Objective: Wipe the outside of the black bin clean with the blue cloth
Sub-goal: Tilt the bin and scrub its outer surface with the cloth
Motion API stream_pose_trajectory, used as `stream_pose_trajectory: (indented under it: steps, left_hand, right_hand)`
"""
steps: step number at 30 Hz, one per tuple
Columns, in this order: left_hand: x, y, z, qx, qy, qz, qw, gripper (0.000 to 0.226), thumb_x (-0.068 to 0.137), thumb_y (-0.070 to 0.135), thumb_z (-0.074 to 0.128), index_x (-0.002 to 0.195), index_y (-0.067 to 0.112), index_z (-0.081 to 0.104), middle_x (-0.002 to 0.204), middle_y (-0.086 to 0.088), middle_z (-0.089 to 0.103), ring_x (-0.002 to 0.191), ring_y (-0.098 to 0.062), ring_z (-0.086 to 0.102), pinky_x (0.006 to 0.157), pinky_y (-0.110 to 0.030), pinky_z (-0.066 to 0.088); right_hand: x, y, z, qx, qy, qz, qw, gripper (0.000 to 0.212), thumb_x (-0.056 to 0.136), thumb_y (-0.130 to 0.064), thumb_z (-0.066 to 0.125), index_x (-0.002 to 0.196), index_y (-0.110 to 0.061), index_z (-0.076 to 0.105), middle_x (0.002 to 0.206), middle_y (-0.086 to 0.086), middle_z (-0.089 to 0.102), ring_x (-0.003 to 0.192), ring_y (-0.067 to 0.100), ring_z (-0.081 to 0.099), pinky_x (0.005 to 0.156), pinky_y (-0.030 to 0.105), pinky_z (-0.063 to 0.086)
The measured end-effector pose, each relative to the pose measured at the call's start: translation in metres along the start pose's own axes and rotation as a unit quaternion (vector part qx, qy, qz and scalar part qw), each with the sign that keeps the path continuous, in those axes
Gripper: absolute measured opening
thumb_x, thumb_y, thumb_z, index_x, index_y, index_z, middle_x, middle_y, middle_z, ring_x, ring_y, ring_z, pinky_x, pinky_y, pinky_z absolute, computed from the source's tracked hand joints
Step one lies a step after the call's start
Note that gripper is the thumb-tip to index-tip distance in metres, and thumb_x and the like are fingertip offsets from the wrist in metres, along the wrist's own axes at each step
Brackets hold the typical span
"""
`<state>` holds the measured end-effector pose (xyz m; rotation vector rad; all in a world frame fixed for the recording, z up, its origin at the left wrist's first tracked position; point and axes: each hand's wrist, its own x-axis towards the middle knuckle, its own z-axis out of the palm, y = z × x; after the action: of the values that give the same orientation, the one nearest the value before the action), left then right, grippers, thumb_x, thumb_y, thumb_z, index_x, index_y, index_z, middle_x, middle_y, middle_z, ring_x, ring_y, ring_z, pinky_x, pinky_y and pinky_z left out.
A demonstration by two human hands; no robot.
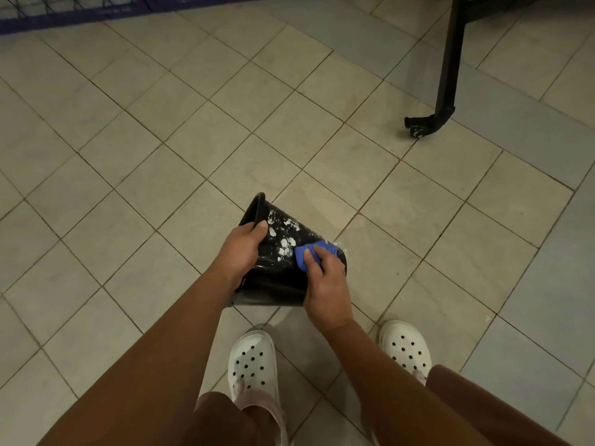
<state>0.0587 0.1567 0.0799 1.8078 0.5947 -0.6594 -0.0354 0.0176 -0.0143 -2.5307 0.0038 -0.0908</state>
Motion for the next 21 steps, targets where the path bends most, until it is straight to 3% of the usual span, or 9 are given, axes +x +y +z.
stream_pose_trajectory:
  steps: [4, 7, 13, 21]
  left_hand:
    - [0.000, 0.000, 0.000, -0.007, 0.014, 0.023, 1.000, 0.033, 0.104, 0.033, 0.044, 0.112, 0.011, 0.068, 0.100, -0.009, 0.074, 0.093, -0.024, 0.071, 0.081, -0.036, 0.056]
    - [0.002, -0.004, -0.004, -0.006, 0.009, 0.004, 1.000, 0.036, 0.104, 0.037, 0.043, 0.115, 0.012, 0.066, 0.103, -0.009, 0.074, 0.096, -0.025, 0.071, 0.087, -0.042, 0.055]
    - [0.001, -0.003, 0.001, -0.008, 0.003, 0.015, 1.000, 0.035, 0.104, 0.035, 0.042, 0.117, 0.012, 0.065, 0.105, -0.009, 0.073, 0.097, -0.025, 0.070, 0.085, -0.040, 0.056]
    - [0.003, -0.005, -0.004, 0.004, 0.014, -0.001, 1.000, 0.037, 0.103, 0.037, 0.041, 0.116, 0.011, 0.065, 0.103, -0.010, 0.073, 0.096, -0.027, 0.071, 0.093, -0.050, 0.054]
  right_hand:
    - [-0.006, -0.015, -0.001, 0.017, 0.021, 0.039, 0.999, 0.076, 0.068, 0.004, 0.075, 0.132, -0.007, 0.037, 0.126, 0.022, 0.044, 0.112, 0.037, 0.049, 0.091, 0.050, 0.049]
    - [-0.017, -0.027, 0.002, -0.014, 0.015, 0.024, 1.000, 0.076, 0.061, 0.002, 0.078, 0.130, -0.008, 0.045, 0.125, 0.017, 0.036, 0.109, 0.031, 0.041, 0.086, 0.049, 0.049]
    - [0.018, -0.010, -0.006, -0.085, -0.017, 0.066, 0.994, 0.071, 0.064, -0.004, 0.076, 0.128, -0.008, 0.048, 0.114, 0.020, 0.050, 0.103, 0.034, 0.045, 0.080, 0.050, 0.047]
    - [-0.010, -0.038, -0.002, -0.057, -0.012, 0.057, 0.997, 0.074, 0.061, -0.008, 0.079, 0.129, -0.009, 0.048, 0.116, 0.016, 0.041, 0.103, 0.030, 0.040, 0.081, 0.049, 0.048]
